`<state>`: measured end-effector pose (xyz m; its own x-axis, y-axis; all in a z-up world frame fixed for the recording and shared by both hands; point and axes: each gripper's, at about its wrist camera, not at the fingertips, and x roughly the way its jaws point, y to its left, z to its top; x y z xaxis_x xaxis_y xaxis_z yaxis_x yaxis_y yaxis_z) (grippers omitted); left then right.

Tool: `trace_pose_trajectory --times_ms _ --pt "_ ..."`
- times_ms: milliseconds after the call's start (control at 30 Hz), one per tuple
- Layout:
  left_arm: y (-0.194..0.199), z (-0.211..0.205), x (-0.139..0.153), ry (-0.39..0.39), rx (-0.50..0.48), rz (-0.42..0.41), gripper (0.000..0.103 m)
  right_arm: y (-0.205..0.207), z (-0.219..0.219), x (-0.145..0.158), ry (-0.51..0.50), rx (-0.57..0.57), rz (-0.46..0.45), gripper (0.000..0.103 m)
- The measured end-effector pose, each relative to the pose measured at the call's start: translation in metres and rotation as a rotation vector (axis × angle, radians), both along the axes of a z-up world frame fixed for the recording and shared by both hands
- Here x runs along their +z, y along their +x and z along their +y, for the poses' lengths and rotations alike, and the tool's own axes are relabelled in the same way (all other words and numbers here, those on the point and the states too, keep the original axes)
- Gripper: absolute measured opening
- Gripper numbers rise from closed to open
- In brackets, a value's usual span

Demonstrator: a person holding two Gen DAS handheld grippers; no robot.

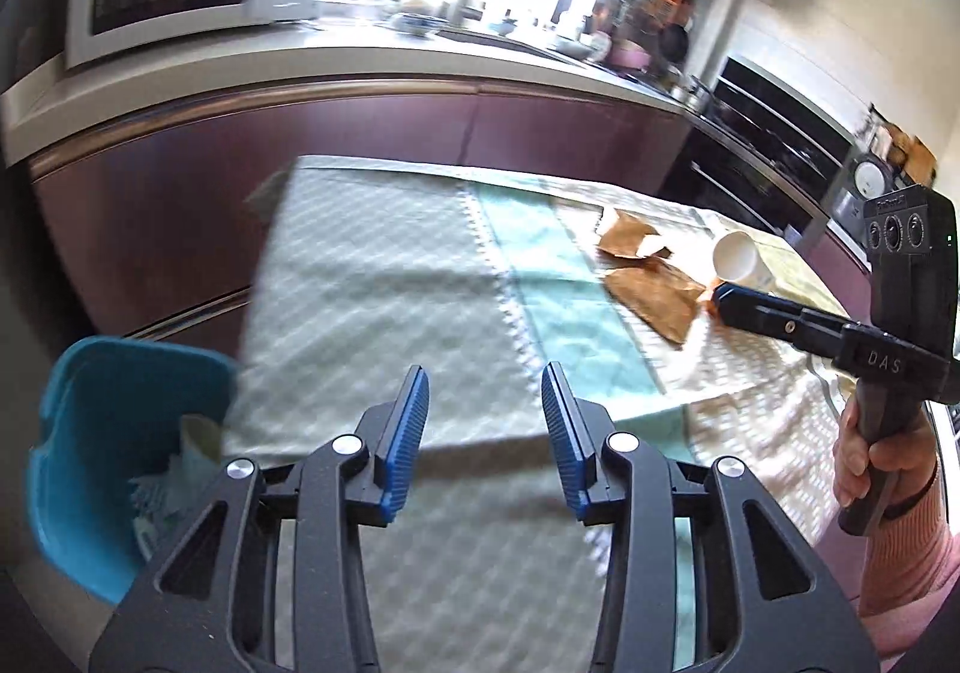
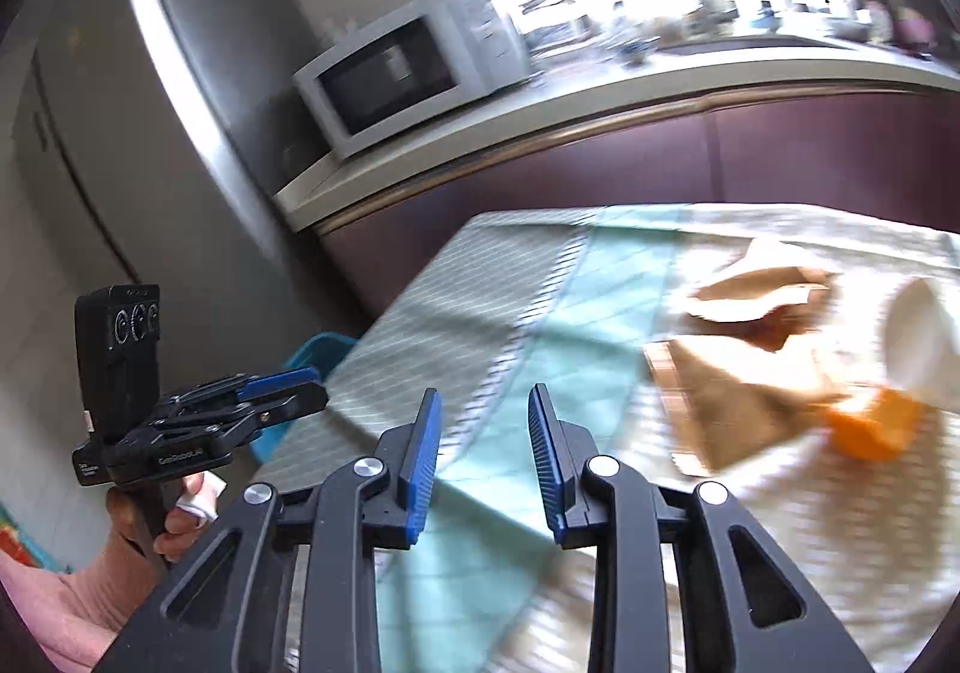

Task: Collect trash
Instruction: 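Move both open tools back over the table toward the brown packets, then grasp the brown paper packet with the left tool while the right grasps the dotted cup rim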

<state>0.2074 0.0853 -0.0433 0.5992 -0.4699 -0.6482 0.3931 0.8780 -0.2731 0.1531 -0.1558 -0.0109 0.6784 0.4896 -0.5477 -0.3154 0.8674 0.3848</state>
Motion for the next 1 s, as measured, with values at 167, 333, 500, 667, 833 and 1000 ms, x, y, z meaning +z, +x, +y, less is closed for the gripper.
trace_pose_trajectory --times_ms 167,333,500,667,833,1000 --pt "0.007 -0.060 0.000 0.005 -0.090 0.014 0.042 -0.017 -0.077 0.000 0.026 -0.173 -0.017 0.030" --pt "0.025 -0.106 -0.010 0.015 -0.128 0.066 0.042 -0.025 -0.152 -0.009 0.068 -0.319 -0.023 0.036" --pt "0.046 -0.145 -0.021 0.054 -0.139 0.095 0.044 -0.017 -0.199 -0.026 0.113 -0.398 0.006 0.041" --pt "0.063 -0.171 -0.025 0.095 -0.143 0.100 0.045 -0.002 -0.217 -0.044 0.179 -0.395 0.052 0.043" --pt "0.073 -0.195 -0.016 0.126 -0.160 0.055 0.045 0.006 -0.220 -0.052 0.223 -0.355 0.063 0.043" --pt "0.081 -0.226 -0.007 0.158 -0.202 -0.004 0.045 0.012 -0.222 -0.054 0.256 -0.327 0.057 0.043"
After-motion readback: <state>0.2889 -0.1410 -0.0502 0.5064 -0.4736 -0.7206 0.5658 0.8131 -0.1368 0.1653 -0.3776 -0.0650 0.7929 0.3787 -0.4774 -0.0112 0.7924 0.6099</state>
